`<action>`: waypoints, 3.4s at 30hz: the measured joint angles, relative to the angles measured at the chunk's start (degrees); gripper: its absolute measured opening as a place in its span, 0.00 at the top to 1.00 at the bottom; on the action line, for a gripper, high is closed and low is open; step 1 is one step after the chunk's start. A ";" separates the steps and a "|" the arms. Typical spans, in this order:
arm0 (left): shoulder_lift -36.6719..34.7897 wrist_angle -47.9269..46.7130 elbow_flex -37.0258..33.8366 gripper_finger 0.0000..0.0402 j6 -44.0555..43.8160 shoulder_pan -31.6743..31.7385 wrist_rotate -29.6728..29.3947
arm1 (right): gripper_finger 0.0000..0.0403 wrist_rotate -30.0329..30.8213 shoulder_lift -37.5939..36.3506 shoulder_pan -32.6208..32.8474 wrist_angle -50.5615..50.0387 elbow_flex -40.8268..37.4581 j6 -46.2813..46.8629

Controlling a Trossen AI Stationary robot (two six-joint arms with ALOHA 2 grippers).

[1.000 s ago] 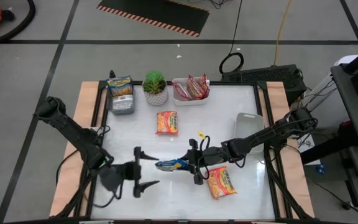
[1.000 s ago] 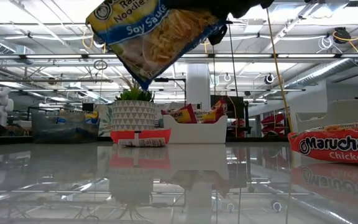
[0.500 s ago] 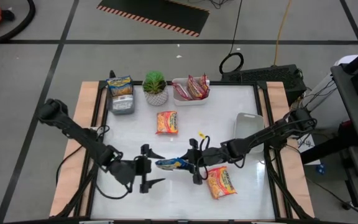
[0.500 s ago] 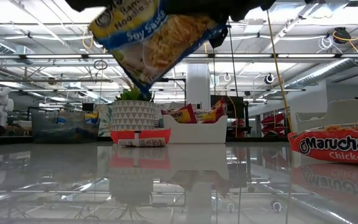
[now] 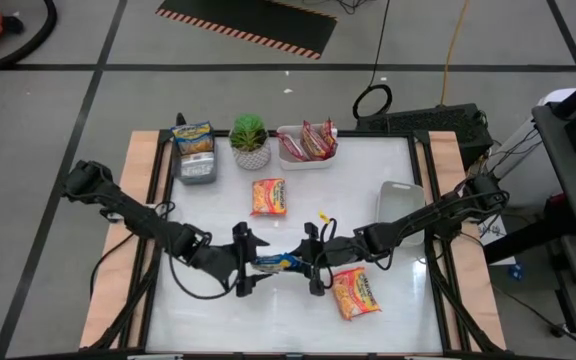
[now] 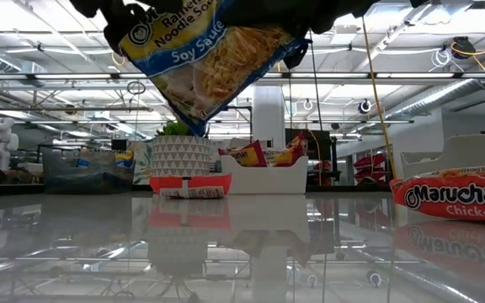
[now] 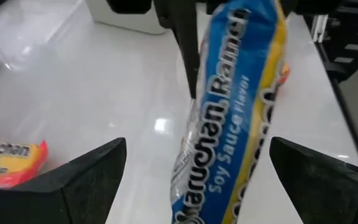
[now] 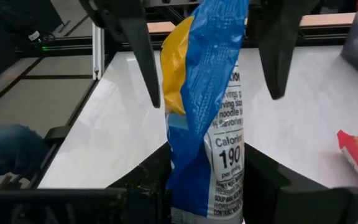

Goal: Sort Maruchan noodles
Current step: Put the blue noodle pack into the black bin

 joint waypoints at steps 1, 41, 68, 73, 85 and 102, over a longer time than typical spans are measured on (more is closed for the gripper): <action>0.00 0.02 0.00 0.01 -0.63 0.52 0.86 | 0.69 0.00 0.00 0.00 0.00 0.00 -0.02; 0.00 -0.19 -0.08 0.72 0.47 0.01 3.44 | 0.60 2.10 -0.37 -1.09 -0.06 -0.02 -4.99; -13.20 -24.57 -0.02 0.71 10.87 6.84 2.41 | 0.32 22.66 -25.75 7.62 -43.30 0.01 7.83; -19.18 -33.22 -0.02 0.71 11.34 9.86 -3.15 | 0.32 25.77 -28.10 9.94 -43.05 0.00 7.56; -26.06 -48.87 0.00 0.71 14.89 21.66 -14.62 | 0.32 25.83 -28.85 10.58 -40.72 0.00 1.53; -25.51 -57.60 -0.18 0.71 22.93 38.12 -20.76 | 0.32 27.37 -28.85 10.58 -39.74 0.00 -0.03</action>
